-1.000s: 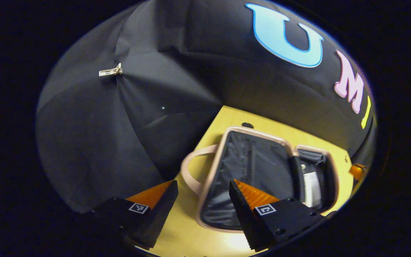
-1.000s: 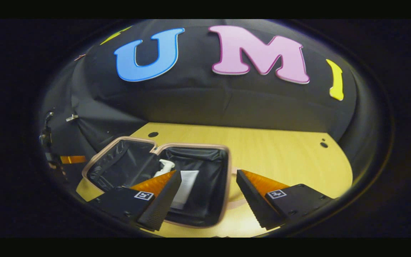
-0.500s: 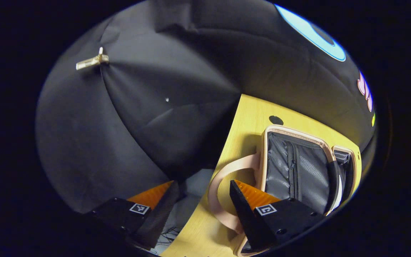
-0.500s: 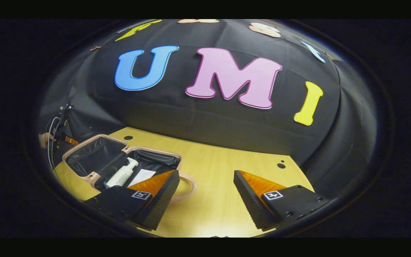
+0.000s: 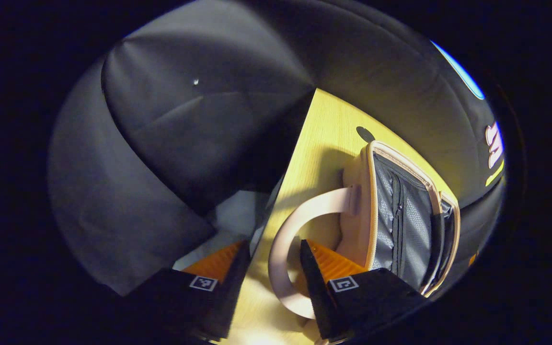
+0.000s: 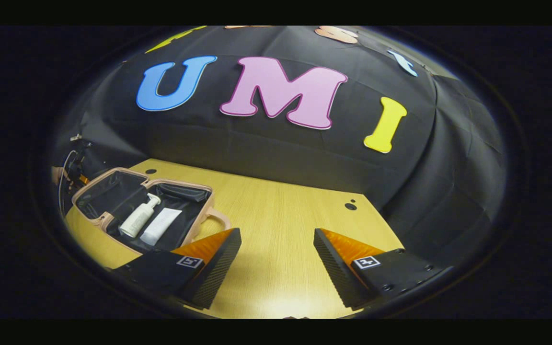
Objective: First open the suitcase, pack the skin care products into it, and then close the suitcase.
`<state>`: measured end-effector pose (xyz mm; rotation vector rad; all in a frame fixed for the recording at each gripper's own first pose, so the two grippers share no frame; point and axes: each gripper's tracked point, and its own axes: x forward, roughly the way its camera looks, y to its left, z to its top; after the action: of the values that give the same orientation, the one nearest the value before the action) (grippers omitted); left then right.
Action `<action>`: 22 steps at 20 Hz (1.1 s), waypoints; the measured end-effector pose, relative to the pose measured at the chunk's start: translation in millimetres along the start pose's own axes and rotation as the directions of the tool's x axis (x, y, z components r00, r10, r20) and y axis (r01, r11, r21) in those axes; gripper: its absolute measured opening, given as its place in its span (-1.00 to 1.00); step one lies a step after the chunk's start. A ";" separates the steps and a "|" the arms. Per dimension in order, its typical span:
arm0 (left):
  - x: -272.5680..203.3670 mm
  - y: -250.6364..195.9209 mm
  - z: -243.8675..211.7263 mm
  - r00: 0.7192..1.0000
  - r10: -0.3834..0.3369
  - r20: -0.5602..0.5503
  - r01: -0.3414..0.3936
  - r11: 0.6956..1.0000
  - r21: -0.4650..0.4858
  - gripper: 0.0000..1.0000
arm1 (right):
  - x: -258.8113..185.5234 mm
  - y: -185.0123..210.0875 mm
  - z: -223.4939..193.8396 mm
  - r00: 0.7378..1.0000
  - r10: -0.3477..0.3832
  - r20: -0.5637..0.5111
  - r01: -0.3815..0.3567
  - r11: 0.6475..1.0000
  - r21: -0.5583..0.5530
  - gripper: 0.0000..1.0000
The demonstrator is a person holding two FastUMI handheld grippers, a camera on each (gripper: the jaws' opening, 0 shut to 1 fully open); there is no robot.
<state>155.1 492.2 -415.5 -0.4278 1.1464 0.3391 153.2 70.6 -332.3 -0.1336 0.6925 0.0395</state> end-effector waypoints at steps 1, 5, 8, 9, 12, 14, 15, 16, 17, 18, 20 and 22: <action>-1.1 0.9 -1.8 1.000 0.002 -0.006 -0.002 1.000 0.005 0.35 | -1.0 1.0 -1.4 1.000 0.003 -0.003 -0.003 1.000 0.004 1.00; -8.5 2.7 7.5 0.995 0.095 0.031 -0.096 0.993 0.061 -0.33 | 1.1 1.1 0.2 1.000 0.012 0.004 -0.012 1.000 0.014 0.94; -20.8 -8.4 12.4 0.989 0.137 0.051 -0.142 0.985 0.103 -0.68 | 2.0 2.8 3.6 0.999 0.027 0.018 -0.027 1.000 0.010 0.94; -30.0 -11.3 18.0 0.987 0.145 0.073 -0.152 0.982 0.112 -0.70 | 1.4 3.4 5.2 0.999 0.032 0.022 -0.032 0.999 0.004 0.94; -66.3 -27.5 34.7 0.975 0.156 0.160 -0.181 0.971 0.156 -0.75 | -3.3 1.9 12.1 0.999 0.041 0.035 -0.042 0.999 0.003 0.94; -91.4 -42.1 45.6 0.966 0.150 0.210 -0.190 0.965 0.182 -0.77 | -8.6 -5.2 19.8 0.998 0.037 0.050 -0.038 0.999 0.019 0.94; -104.6 -52.2 49.8 0.963 0.142 0.228 -0.186 0.965 0.184 -0.77 | -11.9 -9.8 24.0 0.998 0.032 0.058 -0.033 0.999 0.027 0.94; -120.3 -61.5 52.8 0.961 0.125 0.248 -0.176 0.965 0.194 -0.80 | -15.0 -15.4 28.2 0.997 0.024 0.068 -0.026 0.999 0.039 0.95; -135.5 -72.7 57.6 0.957 0.116 0.265 -0.173 0.963 0.206 -0.80 | -17.3 -19.6 30.5 0.997 0.020 0.071 -0.023 0.999 0.048 0.94; -151.7 -83.0 61.7 0.951 0.094 0.294 -0.163 0.962 0.217 -0.82 | -20.2 -24.0 31.3 0.997 0.017 0.073 -0.021 0.998 0.054 0.94; -181.6 -107.3 66.6 0.943 0.039 0.330 -0.120 0.966 0.227 -0.82 | -25.8 -30.1 33.7 0.997 0.015 0.079 -0.021 0.997 0.071 0.94; -202.8 -134.4 66.0 0.933 -0.014 0.359 -0.075 0.970 0.232 -0.83 | -33.3 -36.9 35.8 0.996 0.017 0.088 -0.024 0.996 0.083 0.94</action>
<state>194.5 399.4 -184.4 -0.1226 0.8231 0.2855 153.2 39.2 -279.8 -0.0439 0.6078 0.0353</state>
